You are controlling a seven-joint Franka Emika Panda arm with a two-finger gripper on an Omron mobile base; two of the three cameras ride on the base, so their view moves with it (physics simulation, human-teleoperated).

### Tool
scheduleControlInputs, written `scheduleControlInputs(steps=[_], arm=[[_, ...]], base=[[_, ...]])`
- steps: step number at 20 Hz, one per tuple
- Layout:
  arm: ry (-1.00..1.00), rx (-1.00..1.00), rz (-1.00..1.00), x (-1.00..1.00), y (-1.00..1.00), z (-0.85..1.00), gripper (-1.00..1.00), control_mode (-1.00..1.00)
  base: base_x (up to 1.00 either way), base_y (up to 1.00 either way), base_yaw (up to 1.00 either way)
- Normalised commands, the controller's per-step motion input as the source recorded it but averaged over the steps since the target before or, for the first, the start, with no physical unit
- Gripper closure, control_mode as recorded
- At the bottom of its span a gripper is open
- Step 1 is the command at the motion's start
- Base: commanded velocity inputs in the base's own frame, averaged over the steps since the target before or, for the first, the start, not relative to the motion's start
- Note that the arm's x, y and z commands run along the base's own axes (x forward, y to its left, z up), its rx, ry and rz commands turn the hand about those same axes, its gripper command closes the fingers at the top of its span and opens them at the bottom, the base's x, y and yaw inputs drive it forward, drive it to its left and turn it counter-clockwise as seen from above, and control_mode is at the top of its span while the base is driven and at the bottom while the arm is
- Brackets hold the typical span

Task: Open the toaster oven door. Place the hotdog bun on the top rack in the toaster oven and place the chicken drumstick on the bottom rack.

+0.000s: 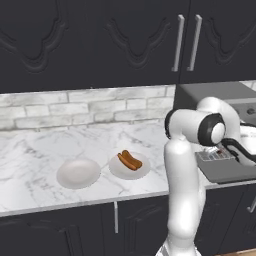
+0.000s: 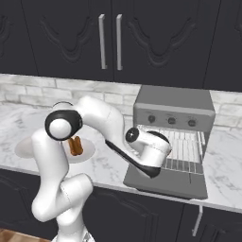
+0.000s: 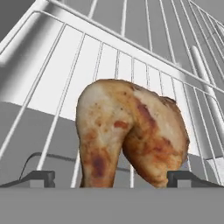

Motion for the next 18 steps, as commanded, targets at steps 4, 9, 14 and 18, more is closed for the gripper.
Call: scheduleControlInputs(steps=[4,9,14,18], arm=[[-0.20,0.34,0.09,-0.98,-0.44,1.00,-1.00,-1.00],[-0.30,0.30,0.11,-1.00,-0.41,1.00,-1.00,-1.00],[-0.46,0.26,0.11,-0.96,-0.12,1.00,-1.00,-1.00],[-0.43,0.24,0.10,-0.80,0.00,1.00,-1.00,-1.00]], base=[[0.00,0.00,0.00],[0.00,0.00,0.00],[0.00,0.00,0.00],[0.00,0.00,0.00]])
